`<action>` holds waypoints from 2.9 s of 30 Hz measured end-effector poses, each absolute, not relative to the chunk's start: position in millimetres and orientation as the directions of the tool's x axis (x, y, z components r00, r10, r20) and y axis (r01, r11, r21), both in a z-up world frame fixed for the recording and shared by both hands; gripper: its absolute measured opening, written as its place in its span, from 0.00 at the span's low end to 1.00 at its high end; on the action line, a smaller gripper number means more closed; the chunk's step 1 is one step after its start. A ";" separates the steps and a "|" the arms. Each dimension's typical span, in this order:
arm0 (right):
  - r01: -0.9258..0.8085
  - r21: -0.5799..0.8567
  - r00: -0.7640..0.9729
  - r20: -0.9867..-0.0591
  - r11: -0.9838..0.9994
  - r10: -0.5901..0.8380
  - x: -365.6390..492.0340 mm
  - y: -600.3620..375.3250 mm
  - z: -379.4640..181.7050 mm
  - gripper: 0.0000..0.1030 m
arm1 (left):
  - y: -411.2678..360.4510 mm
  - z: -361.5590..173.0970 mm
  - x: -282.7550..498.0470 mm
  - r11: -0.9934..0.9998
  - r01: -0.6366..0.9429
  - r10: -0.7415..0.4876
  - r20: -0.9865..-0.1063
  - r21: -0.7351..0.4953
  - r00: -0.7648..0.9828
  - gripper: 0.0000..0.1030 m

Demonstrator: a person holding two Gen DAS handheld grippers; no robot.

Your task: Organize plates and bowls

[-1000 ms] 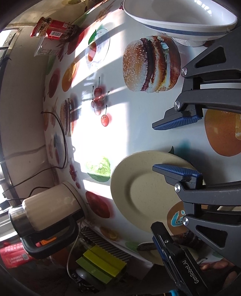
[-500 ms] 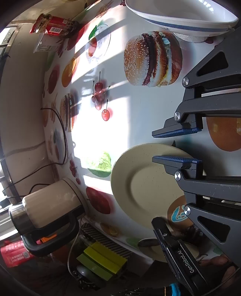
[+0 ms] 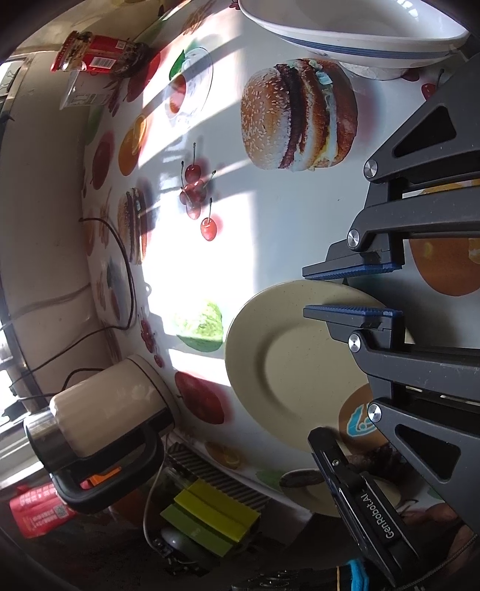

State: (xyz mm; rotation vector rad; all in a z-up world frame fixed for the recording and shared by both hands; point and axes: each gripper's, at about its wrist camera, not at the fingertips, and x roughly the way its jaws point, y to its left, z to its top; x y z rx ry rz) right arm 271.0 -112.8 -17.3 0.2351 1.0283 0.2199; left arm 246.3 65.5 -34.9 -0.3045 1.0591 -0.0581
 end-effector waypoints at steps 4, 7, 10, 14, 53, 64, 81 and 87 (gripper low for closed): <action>-0.065 0.292 0.502 -0.817 0.954 0.284 267.3 -115.6 -15.1 0.14 | 63.5 -31.5 241.7 0.958 -0.092 -0.194 -0.846 -0.273 0.497 0.23; -0.064 0.306 0.507 -0.810 0.950 0.295 264.0 -118.0 -11.0 0.14 | 63.8 -26.8 237.8 0.957 -0.091 -0.194 -0.842 -0.275 0.503 0.23; -0.072 0.305 0.515 -0.804 0.950 0.297 258.8 -117.5 -4.4 0.14 | 62.7 -19.2 231.3 0.961 -0.084 -0.185 -0.835 -0.265 0.519 0.23; -0.074 0.309 0.529 -0.794 0.948 0.300 249.5 -119.2 6.0 0.14 | 62.2 -8.4 220.9 0.960 -0.079 -0.185 -0.825 -0.267 0.534 0.23; -0.168 0.304 0.530 -0.774 0.938 0.346 134.6 -99.0 22.7 0.14 | 74.9 1.6 98.8 0.962 -0.112 -0.141 -0.804 -0.250 0.578 0.23; -0.172 0.295 0.504 -0.793 0.940 0.342 120.4 -95.1 8.0 0.14 | 74.8 -14.0 83.3 0.961 -0.126 -0.137 -0.819 -0.247 0.557 0.23; -0.167 0.287 0.478 -0.813 0.943 0.333 116.2 -91.4 -6.6 0.14 | 73.8 -27.2 80.0 0.962 -0.140 -0.128 -0.840 -0.234 0.526 0.23; -0.166 0.284 0.475 -0.816 0.944 0.329 116.1 -89.8 -9.2 0.14 | 73.5 -27.3 79.7 0.964 -0.140 -0.121 -0.841 -0.226 0.527 0.23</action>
